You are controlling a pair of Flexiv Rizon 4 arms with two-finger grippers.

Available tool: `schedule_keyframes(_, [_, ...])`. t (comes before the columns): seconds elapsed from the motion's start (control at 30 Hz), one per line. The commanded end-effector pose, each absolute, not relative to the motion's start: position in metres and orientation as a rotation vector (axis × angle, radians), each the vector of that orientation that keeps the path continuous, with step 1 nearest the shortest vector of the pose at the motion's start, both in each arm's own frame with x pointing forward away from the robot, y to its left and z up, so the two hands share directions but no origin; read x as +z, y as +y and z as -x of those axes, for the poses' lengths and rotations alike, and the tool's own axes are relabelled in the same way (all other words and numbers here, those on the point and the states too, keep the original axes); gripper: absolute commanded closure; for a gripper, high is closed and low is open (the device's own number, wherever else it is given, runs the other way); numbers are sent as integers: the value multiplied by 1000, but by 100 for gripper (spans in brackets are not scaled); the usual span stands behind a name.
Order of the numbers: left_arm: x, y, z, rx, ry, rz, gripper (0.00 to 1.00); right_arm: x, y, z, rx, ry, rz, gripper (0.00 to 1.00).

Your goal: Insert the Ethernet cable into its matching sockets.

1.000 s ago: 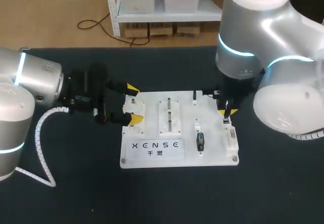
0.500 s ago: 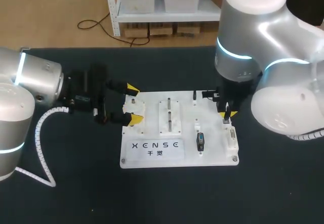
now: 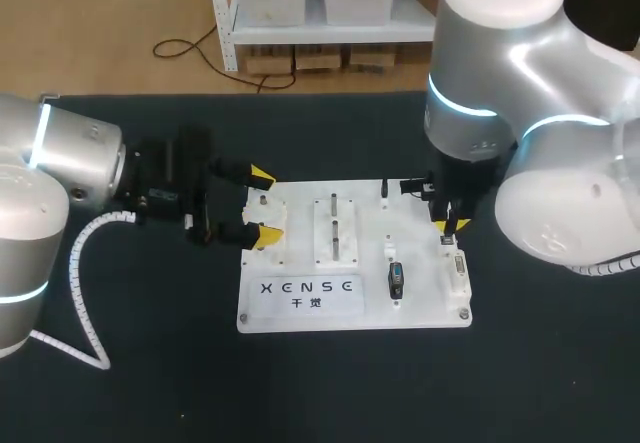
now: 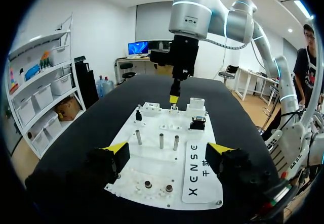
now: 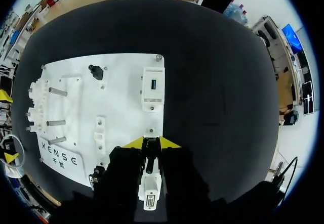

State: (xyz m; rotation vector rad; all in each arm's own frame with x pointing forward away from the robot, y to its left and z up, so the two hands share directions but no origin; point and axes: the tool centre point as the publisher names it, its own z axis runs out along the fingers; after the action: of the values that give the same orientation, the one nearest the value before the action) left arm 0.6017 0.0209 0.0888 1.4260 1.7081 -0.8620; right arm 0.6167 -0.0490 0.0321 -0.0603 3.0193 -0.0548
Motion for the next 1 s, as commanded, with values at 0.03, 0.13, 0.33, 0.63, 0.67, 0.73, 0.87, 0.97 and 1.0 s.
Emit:
schedule_keyframes(0.03, [87,22,-601,-862,1701,-1421,0,28,-50,-617,-52,3021,60,100])
schedule_keyframes(0.13, [87,22,-601,-862,1701,-1421,0,27,-50,-617,-47,3023,55,100])
schedule_keyframes(0.33, [87,22,-601,-862,1701,-1421,0,26,-50,-619,-40,3021,54,100])
schedule_keyframes(0.63, [87,22,-601,-862,1701,-1421,0,24,-48,-619,-31,3027,60,100])
schedule_keyframes(0.67, [87,22,-601,-862,1701,-1421,0,24,-48,-619,-30,3028,60,100])
schedule_keyframes(0.73, [87,22,-601,-862,1701,-1421,0,23,-48,-619,-29,3029,61,100])
schedule_keyframes(0.87, [87,22,-601,-862,1701,-1421,0,21,-48,-618,-28,3036,59,100])
schedule_keyframes(0.97, [87,22,-601,-862,1701,-1421,0,19,-47,-618,-25,3039,56,100])
schedule_keyframes(1.0, [87,22,-601,-862,1701,-1421,0,18,-47,-618,-22,3041,53,100])
